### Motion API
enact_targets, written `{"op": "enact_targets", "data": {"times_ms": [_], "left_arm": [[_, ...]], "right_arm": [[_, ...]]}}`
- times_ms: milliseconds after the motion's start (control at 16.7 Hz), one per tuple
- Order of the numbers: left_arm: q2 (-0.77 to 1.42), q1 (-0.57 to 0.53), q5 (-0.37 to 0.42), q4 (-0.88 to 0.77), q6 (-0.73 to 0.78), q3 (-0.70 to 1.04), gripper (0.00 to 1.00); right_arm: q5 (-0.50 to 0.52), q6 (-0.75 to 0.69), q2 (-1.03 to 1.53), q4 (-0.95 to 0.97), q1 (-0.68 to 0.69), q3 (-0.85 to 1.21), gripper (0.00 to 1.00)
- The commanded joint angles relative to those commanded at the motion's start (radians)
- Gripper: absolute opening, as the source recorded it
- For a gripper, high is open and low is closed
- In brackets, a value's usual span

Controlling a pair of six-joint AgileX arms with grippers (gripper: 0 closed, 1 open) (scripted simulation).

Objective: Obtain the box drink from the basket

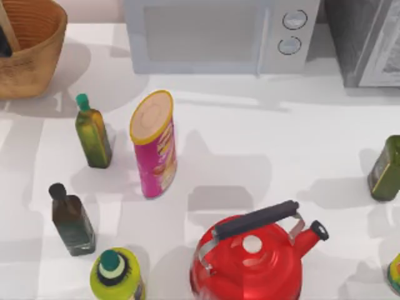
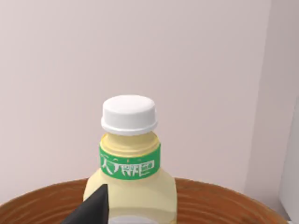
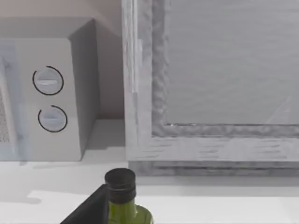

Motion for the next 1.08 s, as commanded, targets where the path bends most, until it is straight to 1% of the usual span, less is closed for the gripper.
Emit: {"op": "enact_targets", "data": {"times_ms": [300,540,720,1080], "left_arm": [[0.414,0.039,0.043,0.217,0.002,0.185,1.00],[0.623,0.059,0.065,0.327,0.003,0.279,1.00],[0.675,0.064,0.071,0.355,0.004,0.303,1.00],[0.669,0.058,0.066,0.348,0.007,0.312,1.00]], "right_arm": [[0.000,0.000,0.000,0.000,0.000,0.000,1.00],[0.000,0.000,0.000,0.000,0.000,0.000,1.00],[0.000,0.000,0.000,0.000,0.000,0.000,1.00],[0.000,0.000,0.000,0.000,0.000,0.000,1.00]]}}
